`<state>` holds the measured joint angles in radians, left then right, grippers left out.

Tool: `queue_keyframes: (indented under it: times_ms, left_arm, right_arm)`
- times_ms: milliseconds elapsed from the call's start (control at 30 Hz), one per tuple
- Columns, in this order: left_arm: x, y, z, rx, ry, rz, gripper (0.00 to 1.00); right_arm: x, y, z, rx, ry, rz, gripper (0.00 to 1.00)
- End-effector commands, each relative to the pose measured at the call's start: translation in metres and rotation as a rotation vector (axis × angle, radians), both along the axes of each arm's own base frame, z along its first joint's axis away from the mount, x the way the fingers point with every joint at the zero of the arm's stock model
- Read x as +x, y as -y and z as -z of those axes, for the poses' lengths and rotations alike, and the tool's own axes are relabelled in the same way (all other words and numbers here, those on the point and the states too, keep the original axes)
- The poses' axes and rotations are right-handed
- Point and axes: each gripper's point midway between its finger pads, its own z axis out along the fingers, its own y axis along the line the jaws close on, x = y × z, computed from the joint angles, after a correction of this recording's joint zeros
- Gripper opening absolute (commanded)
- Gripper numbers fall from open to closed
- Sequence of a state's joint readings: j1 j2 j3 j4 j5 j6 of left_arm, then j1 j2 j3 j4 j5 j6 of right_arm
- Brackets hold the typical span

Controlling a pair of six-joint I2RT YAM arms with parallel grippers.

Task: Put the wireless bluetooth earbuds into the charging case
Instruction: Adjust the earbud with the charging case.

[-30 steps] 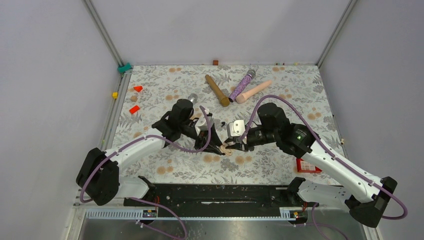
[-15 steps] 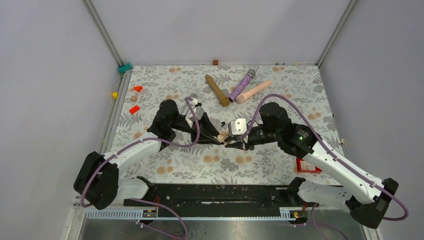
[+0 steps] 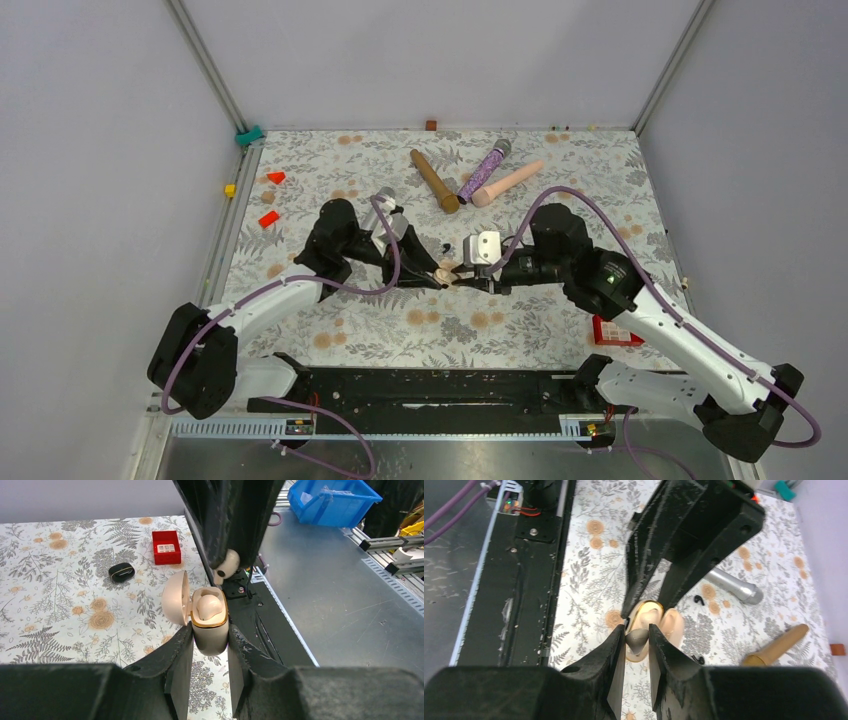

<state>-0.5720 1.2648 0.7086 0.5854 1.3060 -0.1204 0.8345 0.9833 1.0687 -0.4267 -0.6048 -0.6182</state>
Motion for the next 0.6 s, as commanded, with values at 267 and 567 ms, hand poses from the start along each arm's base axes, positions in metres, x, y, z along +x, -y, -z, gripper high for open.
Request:
queue_keyframes:
  times_ms: [267, 567]
  left_arm:
    - [-0.002, -0.001, -0.020, -0.076, 0.064, -0.011, 0.00]
    - [0.000, -0.004, -0.025, -0.101, 0.072, -0.034, 0.00]
  right_arm:
    - [0.019, 0.002, -0.034, 0.111, 0.065, 0.084, 0.20]
    - [0.017, 0.001, -0.027, 0.102, 0.042, 0.070, 0.20]
